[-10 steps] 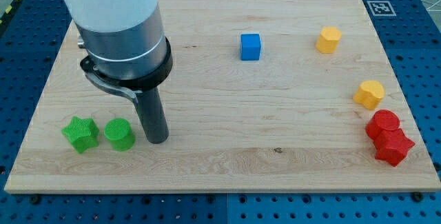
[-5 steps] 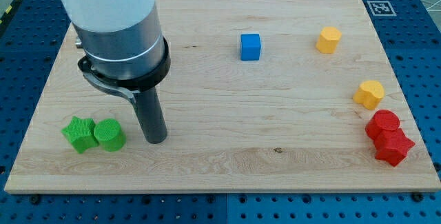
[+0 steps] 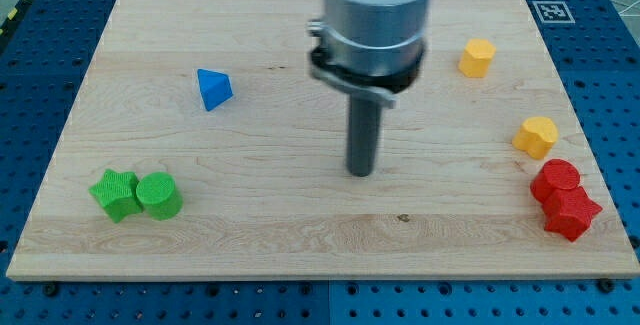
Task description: Slide the yellow hexagon to the blue cube
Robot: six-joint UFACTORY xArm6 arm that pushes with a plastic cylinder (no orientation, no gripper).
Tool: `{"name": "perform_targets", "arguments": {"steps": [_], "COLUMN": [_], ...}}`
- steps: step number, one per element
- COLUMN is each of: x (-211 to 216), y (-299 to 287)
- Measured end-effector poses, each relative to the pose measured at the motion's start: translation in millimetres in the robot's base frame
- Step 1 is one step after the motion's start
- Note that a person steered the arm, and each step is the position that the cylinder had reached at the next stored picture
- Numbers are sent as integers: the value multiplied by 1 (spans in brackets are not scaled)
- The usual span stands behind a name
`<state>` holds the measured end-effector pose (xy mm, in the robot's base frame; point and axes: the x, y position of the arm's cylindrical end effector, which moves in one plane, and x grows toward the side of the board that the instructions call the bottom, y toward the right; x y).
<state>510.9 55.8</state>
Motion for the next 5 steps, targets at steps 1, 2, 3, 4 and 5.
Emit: {"name": "perform_targets", "arguments": {"steps": [1, 2, 3, 4, 5], "x": [-23, -73, -93, -94, -122], "y": [57, 105, 151, 177, 189]}}
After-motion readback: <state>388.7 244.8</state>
